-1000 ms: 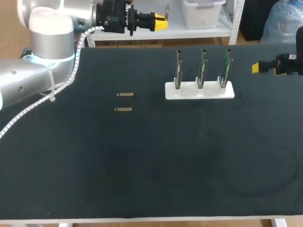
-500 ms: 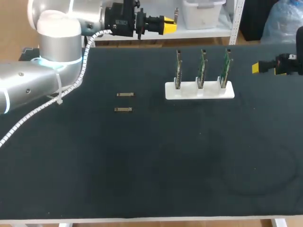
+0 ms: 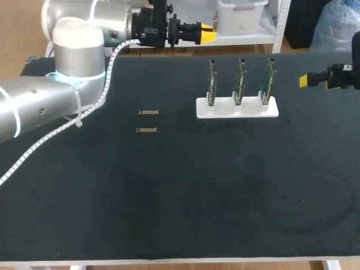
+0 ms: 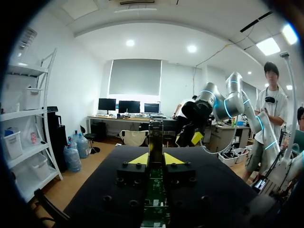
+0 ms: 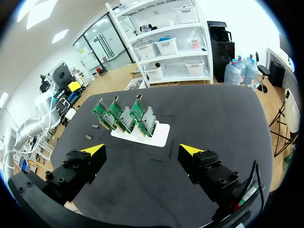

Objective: Pick up the optical module with the left hand, and insert it into the network port with the right hand.

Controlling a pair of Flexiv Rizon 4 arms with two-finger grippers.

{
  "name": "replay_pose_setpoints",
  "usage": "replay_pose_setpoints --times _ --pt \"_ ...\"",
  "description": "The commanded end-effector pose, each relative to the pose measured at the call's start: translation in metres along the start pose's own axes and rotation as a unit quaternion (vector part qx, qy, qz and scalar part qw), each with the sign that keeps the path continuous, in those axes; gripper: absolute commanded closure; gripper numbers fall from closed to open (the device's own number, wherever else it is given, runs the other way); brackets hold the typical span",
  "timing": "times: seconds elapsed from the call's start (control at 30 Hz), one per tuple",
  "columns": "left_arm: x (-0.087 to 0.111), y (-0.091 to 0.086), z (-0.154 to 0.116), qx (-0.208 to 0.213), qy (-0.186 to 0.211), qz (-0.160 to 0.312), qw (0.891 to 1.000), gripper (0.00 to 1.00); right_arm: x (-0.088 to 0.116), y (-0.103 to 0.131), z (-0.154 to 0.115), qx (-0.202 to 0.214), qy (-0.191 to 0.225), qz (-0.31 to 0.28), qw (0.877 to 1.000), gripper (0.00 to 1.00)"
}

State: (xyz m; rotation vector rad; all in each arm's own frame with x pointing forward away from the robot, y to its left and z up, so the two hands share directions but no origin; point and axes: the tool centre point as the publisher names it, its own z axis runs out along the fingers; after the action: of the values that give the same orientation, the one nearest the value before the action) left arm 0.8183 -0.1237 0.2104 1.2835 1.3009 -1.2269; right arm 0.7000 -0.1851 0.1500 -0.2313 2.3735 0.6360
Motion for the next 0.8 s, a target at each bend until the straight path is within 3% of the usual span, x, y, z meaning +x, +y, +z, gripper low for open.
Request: replay_pose_setpoints --times 0.03,0.8 --pt "0.002 0.006 0.002 0.003 0.002 0.0 1.0 1.0 0.0 0.0 0.0 0.0 0.0 0.0 1.0 0.0" --pt "0.018 0.009 -0.003 -0.011 -0.006 -0.021 1.0 1.0 0.0 0.0 0.0 0.0 0.0 0.0 1.0 0.0"
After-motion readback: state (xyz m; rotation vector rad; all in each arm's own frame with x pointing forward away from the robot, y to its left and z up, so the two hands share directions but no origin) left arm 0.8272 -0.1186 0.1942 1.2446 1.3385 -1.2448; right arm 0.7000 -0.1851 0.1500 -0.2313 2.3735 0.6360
